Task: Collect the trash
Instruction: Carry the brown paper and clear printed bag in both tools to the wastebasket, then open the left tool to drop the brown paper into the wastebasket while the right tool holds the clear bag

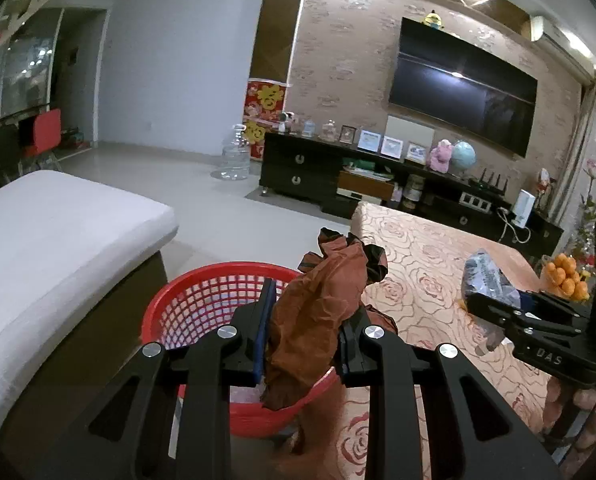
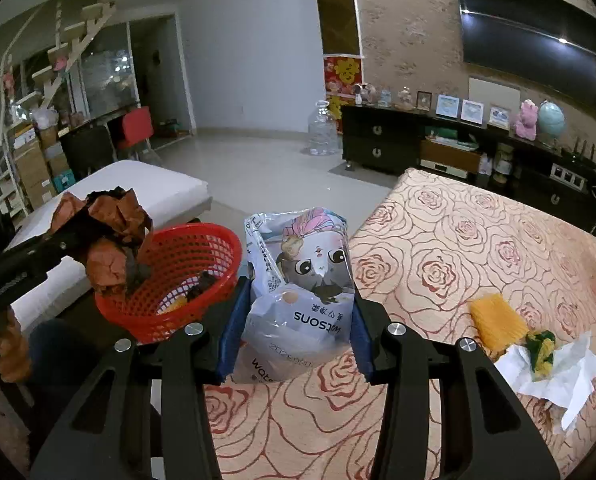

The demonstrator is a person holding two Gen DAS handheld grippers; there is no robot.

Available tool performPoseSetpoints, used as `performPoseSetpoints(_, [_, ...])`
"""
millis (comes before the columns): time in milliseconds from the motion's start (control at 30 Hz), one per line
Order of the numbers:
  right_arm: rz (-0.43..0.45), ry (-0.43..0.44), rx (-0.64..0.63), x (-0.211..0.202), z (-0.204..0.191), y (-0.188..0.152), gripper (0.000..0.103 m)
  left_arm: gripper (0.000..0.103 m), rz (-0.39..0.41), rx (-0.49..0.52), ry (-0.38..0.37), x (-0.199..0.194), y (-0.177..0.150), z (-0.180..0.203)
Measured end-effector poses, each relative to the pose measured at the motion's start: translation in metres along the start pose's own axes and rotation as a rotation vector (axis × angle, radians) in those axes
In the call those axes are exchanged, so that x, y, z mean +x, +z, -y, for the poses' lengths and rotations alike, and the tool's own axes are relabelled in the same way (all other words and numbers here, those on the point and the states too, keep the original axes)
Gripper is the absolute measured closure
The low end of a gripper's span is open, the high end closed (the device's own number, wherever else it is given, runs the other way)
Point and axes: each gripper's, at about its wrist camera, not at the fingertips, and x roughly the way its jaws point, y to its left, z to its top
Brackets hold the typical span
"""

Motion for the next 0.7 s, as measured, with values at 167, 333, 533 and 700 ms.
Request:
performPoseSetpoints(167, [0.009, 0.018, -0.008, -0.001, -0.010, 0.004, 0.059, 0.079, -0.009, -0.012, 0.029, 0.005, 0.000, -0.008])
performPoseSetpoints(333, [0.011, 0.045, 0.009, 0.000, -0.012, 0.008, 0.059, 0.079, -0.024, -0.032, 0.068, 0.014, 0.001, -0.020])
performPoseSetpoints(533, [0.012, 0.062, 0.008, 0.004, -0.019, 0.011, 0.059, 0.079, -0.066, -0.057, 0.117, 0.029, -0.002, -0.037])
performPoseSetpoints(700, [0.002, 0.069, 0.004, 0.009, -0.024, 0.011, 0.059, 0.079, -0.105, -0.064, 0.152, 0.041, -0.009, -0.048])
